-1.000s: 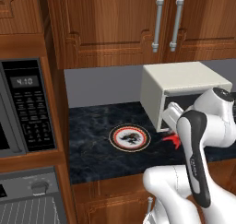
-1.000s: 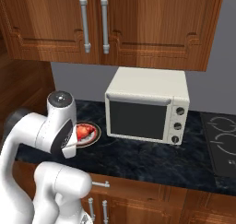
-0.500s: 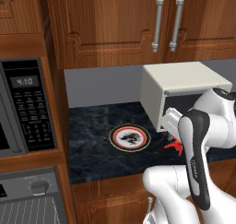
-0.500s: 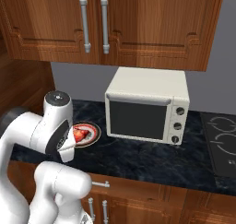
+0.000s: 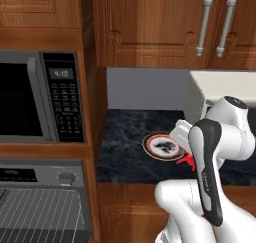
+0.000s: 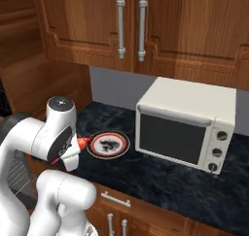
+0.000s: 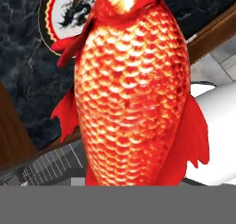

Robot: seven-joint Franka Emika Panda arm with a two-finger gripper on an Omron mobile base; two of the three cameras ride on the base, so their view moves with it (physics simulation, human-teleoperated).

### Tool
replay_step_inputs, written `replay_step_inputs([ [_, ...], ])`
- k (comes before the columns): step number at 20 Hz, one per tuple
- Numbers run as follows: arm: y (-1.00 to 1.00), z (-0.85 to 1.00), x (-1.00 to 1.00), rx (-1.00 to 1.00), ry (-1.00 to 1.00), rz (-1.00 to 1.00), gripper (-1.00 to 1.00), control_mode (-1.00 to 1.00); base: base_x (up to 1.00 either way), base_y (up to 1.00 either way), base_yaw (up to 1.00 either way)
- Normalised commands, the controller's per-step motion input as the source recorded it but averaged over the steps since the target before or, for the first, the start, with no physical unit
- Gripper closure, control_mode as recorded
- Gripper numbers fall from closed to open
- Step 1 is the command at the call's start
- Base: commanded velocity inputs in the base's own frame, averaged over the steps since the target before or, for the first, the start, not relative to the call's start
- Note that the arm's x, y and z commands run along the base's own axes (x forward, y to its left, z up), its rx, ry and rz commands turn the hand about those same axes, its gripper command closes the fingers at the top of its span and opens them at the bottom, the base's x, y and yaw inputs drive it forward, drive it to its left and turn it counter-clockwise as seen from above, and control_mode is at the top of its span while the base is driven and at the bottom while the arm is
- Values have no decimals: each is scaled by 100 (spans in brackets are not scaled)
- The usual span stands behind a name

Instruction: Place the fish on the rack of the oven, and slide the rack back inside. Close the oven door.

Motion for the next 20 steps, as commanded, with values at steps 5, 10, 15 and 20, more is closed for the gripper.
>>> replay_step_inputs([
  [5, 0, 0, 0, 0, 0, 0, 100, 100, -11, 18, 57],
  [10, 0, 0, 0, 0, 0, 0, 100, 100, 2, 30, 60],
  [15, 0, 0, 0, 0, 0, 0, 100, 100, 26, 34, 60],
  [20, 0, 0, 0, 0, 0, 0, 100, 100, 56, 35, 56],
])
